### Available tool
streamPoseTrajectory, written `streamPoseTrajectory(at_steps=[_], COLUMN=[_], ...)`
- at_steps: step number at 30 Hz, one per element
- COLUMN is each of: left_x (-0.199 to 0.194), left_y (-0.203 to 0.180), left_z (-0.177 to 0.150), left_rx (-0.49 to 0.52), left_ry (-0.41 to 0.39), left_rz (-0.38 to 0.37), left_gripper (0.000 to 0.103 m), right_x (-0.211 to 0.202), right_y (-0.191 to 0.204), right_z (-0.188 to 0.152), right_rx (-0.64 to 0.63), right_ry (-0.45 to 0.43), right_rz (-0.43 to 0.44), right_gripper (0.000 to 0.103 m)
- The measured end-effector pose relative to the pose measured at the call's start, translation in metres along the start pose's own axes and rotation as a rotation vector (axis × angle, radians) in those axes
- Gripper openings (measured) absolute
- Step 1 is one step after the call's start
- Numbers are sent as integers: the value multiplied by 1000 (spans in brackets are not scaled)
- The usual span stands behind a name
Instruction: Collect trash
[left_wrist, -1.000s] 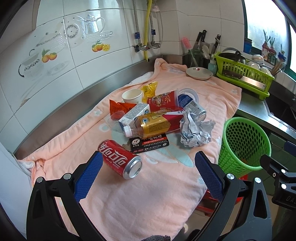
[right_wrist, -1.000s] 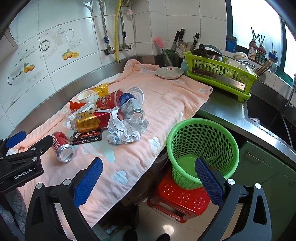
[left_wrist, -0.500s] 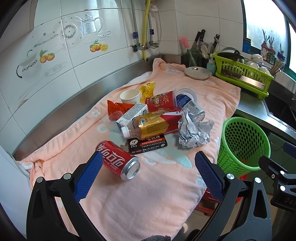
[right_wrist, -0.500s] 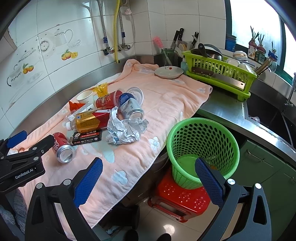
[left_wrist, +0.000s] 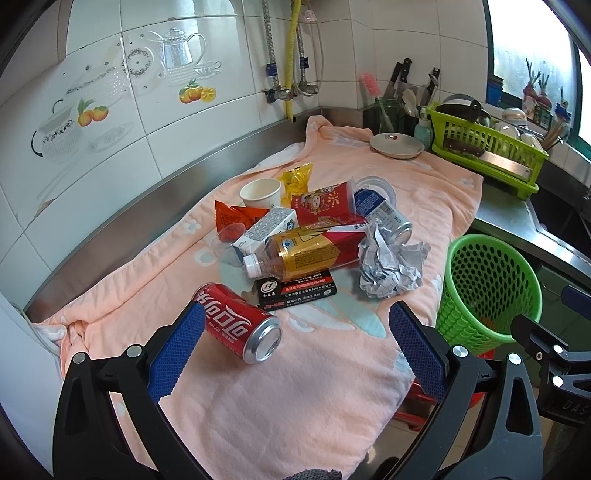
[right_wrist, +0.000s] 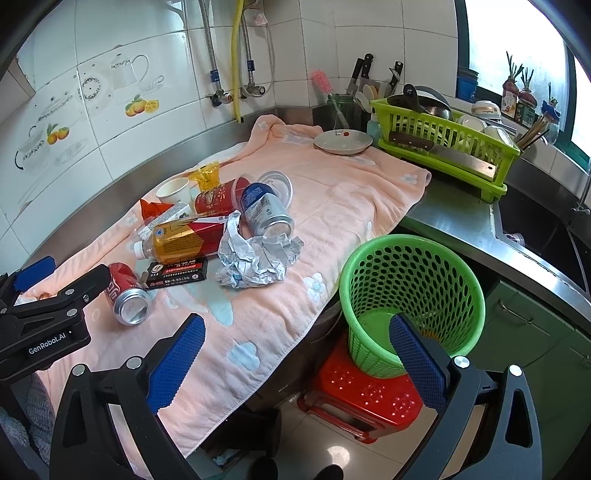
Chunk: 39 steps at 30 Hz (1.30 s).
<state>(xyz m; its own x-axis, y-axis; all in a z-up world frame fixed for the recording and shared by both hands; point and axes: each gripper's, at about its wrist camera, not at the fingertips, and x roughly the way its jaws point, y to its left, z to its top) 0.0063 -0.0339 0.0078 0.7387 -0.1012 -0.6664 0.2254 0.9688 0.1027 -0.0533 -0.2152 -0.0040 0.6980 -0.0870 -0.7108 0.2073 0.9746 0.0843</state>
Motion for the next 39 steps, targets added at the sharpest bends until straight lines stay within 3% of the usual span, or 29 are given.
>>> streamPoseTrajectory(at_steps=[21,31,39], left_x=[17,26,31], left_y=[21,60,98], left_z=[6,4,-3], left_rx=[-47,-125,-186], left_ry=[23,48,75], left_rz=[34,93,151], left_gripper=[98,98,97], right_x=[31,81,146], right_y=[8,16,29], right_z=[11,39,57], right_rx=[-50,-53,-46], right_ry=[18,75,153], right_rz=[66,162,153], right_gripper=[97,96,96])
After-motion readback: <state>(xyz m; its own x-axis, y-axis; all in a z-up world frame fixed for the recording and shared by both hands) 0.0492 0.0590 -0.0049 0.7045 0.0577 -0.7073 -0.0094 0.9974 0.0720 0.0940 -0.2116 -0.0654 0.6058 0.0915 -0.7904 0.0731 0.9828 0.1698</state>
